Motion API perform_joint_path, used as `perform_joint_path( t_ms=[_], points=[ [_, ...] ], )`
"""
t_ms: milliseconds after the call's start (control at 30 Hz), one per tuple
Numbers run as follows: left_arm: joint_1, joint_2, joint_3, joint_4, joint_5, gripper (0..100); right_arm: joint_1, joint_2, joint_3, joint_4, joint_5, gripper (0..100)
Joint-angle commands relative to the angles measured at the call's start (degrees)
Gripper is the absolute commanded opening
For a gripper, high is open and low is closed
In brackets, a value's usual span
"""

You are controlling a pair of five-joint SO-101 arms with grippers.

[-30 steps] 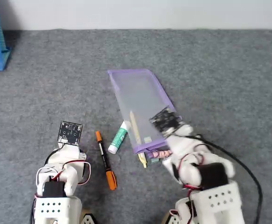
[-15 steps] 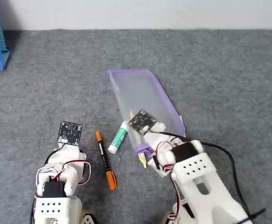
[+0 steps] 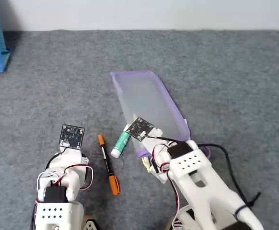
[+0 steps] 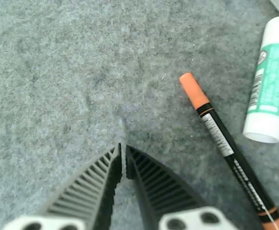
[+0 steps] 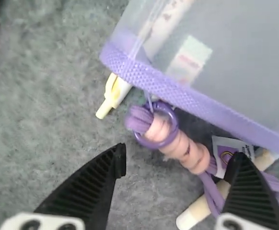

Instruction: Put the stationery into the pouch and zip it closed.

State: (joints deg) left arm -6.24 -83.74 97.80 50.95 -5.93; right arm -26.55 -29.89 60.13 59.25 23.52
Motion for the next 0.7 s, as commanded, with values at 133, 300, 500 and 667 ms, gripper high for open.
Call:
perform_joint_path(
  t_ms=[133,300,500,667],
  points=[
    [0.00,-0.53,-2.68,-1.14,-0.44,1,-0.40,4.26,-0.35,-6.11,0.09,14.0],
    [0.00,-0.53,-2.68,-1.14,-0.44,1,-0.40,4.53,-0.44,-6.02,0.26,13.3],
    [0.00,-0.53,-2.68,-1.14,-0.44,1,-0.22,4.35,-0.62,-5.85,0.35,7.2],
    [0.00,-0.53,-2.68,-1.14,-0.44,1,2.95,-1.45,-0.70,-5.76,0.44,1.3]
  ],
)
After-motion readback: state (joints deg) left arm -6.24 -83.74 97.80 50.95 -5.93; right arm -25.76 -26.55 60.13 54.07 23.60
